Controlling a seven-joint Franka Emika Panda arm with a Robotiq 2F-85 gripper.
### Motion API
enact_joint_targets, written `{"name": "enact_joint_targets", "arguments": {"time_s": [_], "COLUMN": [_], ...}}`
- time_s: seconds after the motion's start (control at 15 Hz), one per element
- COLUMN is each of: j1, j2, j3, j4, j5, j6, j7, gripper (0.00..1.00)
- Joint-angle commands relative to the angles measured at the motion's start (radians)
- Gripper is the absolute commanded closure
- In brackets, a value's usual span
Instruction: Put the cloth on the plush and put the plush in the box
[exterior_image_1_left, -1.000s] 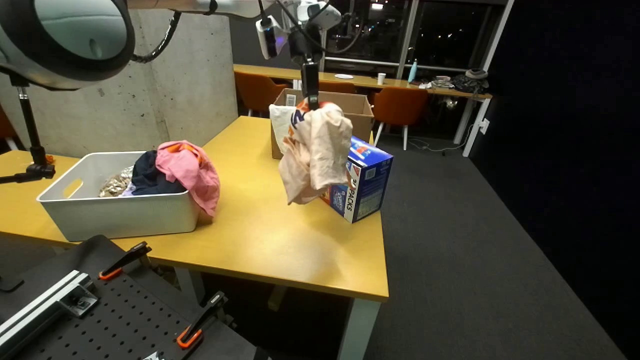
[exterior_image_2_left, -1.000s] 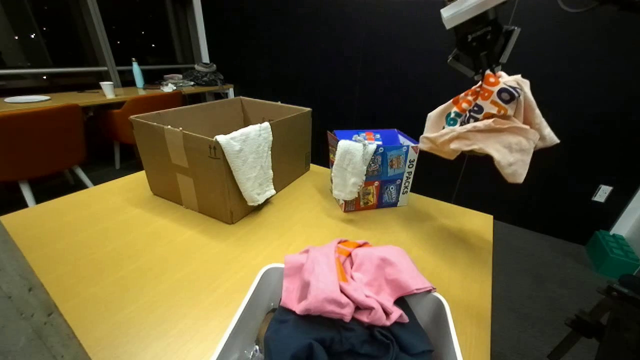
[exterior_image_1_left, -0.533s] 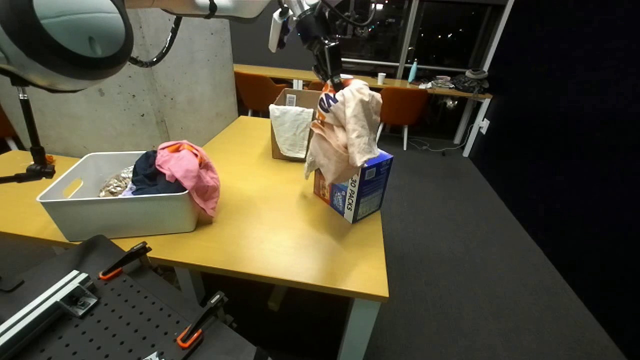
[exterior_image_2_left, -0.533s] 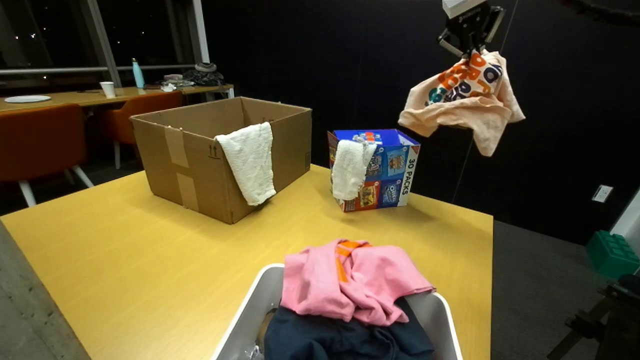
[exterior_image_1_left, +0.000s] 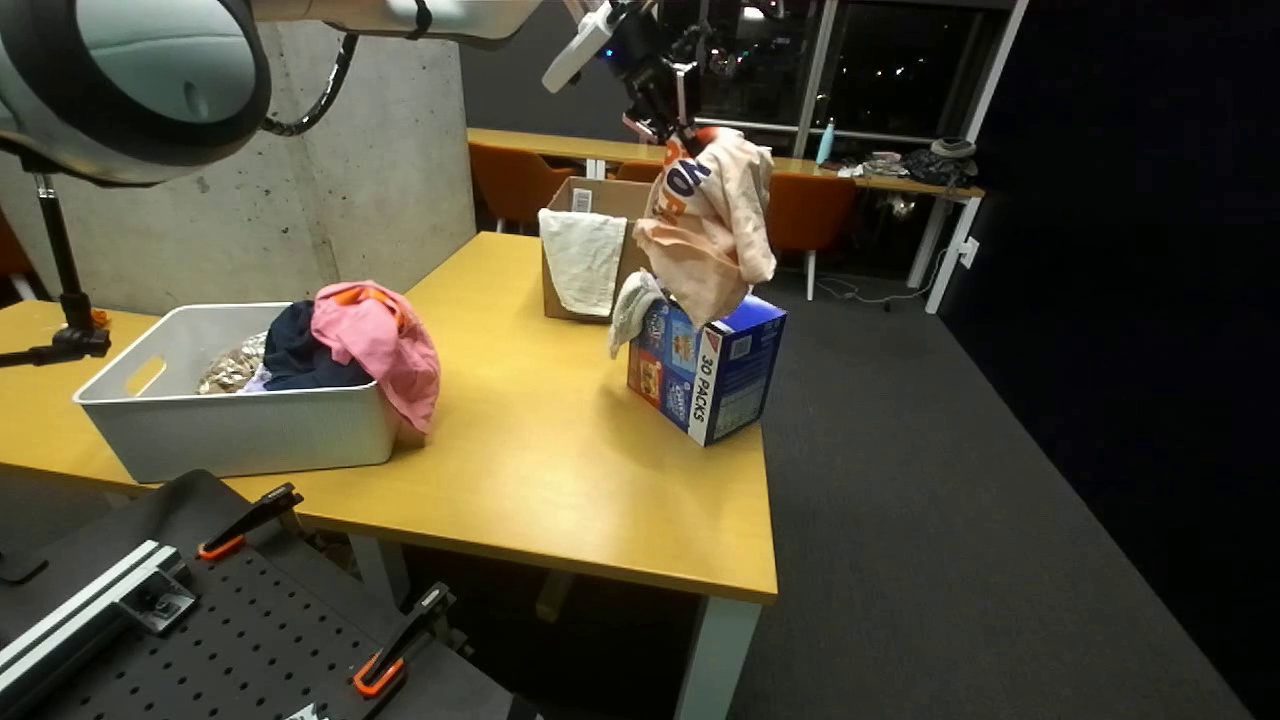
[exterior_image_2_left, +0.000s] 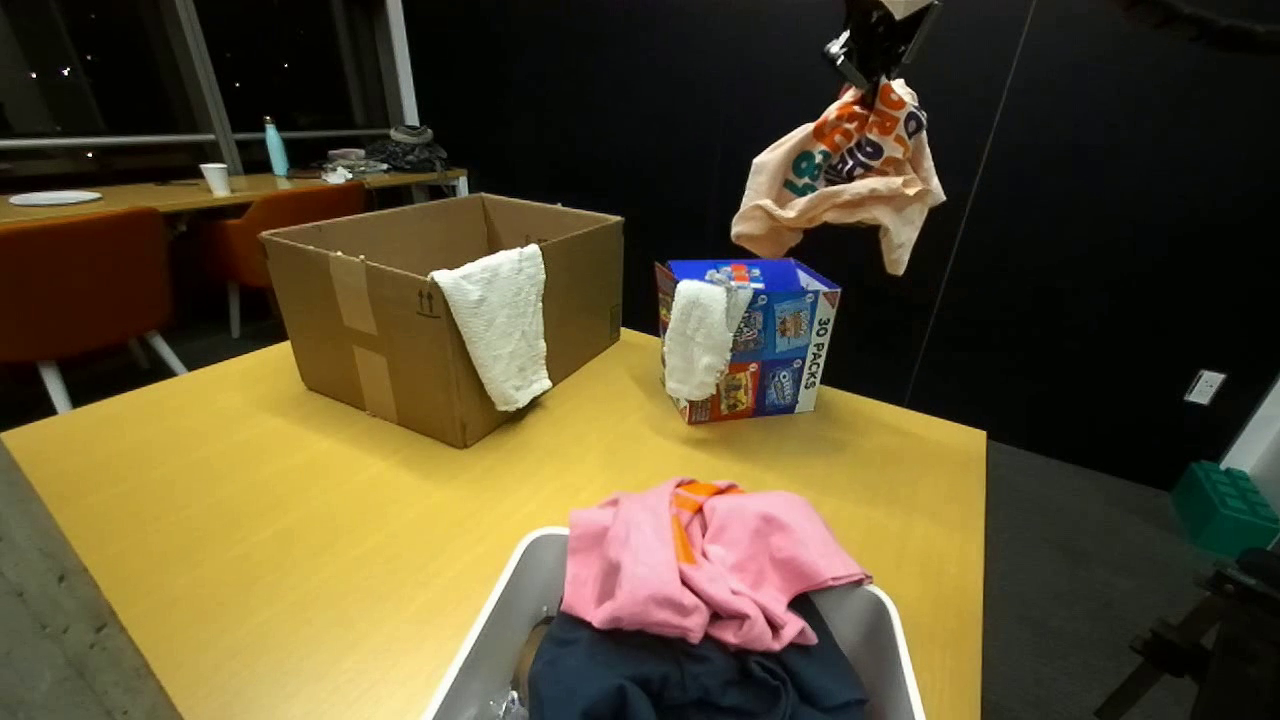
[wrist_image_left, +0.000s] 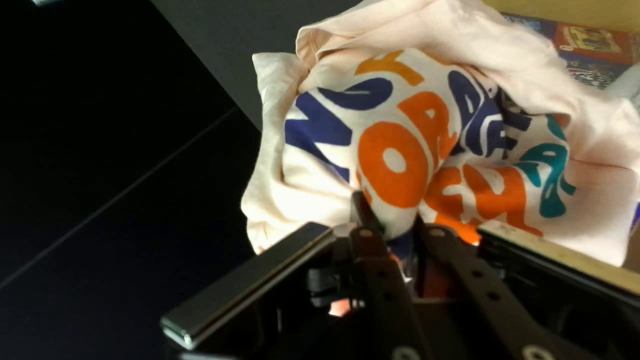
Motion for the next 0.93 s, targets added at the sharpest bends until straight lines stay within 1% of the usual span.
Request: {"name": "enact_joint_targets", "arguments": {"time_s": [0.0, 0.27, 0.53, 0.67, 0.87], "j1": [-0.032, -0.065, -0.095, -0.104, -0.104], "j2": [0.012, 0.021, 0.035, 0.046, 0.059], "j3": [0.051, 0.110, 0.147, 0.150, 0.130], "j4": [0.029, 0.019, 0.011, 0.012, 0.012], "j5": [0.041, 0.098, 0.143, 0.147, 0.124], "j6": [0.103, 0.177, 0.165, 0.154, 0.125], "j7": [-0.168, -0.369, -0.536, -0.596, -0.650], "gripper": [0.97, 0.97, 0.97, 0.97, 0.97]}}
